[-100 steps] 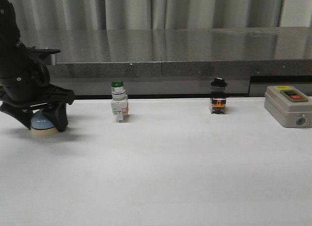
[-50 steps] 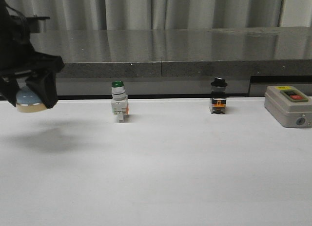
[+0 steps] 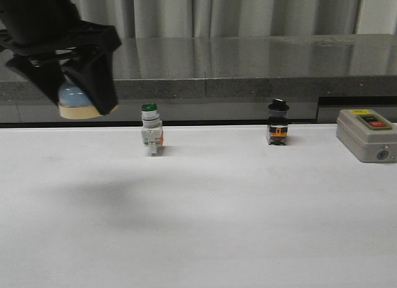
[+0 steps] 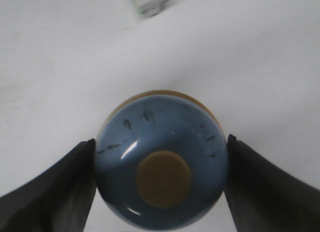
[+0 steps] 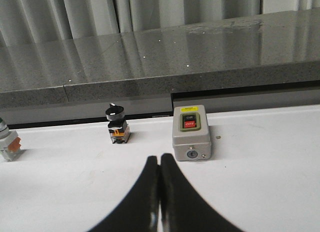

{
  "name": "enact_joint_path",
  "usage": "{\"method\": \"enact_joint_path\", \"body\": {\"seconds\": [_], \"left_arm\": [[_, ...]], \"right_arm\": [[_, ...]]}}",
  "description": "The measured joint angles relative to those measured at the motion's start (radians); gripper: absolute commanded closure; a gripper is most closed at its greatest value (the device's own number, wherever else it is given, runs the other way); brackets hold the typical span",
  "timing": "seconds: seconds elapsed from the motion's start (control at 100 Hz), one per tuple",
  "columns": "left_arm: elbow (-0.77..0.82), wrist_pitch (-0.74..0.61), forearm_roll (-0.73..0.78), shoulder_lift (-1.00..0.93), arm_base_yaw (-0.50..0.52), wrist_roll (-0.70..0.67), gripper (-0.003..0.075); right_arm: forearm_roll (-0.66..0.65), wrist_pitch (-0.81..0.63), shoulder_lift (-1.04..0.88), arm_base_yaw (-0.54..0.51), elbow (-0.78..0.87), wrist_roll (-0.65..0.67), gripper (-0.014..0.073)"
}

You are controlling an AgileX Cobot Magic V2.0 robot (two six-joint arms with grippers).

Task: Place and press bell with both arms
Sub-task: 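Lift the blue bell with the left gripper, then carry the bell toward the table centre and lower it down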

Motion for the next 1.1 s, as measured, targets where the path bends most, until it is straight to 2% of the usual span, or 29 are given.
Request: {"method": "enact_joint_path", "body": {"seconds": [0.19, 0.38, 0.79, 1.1], "left_arm": [[0.0, -0.09, -0.002, 0.012, -0.138, 0.006, 0.0431], [0.0, -0.178, -0.004, 0.089, -0.214, 0.006, 0.0431], [-0.11, -0.224, -0.004, 0.31, -0.265, 0.006, 0.0431], [-0.178, -0.224, -0.004, 0.385, -0.273, 0.006, 0.043]], "right_arm": [[0.0, 0.0, 0.0, 0.0, 0.0, 0.0, 0.0658], [0.0, 0.0, 0.0, 0.0, 0.0, 0.0, 0.0658], [0.0, 0.0, 0.0, 0.0, 0.0, 0.0, 0.0658], [0.0, 0.0, 0.0, 0.0, 0.0, 0.0, 0.0658]]}}
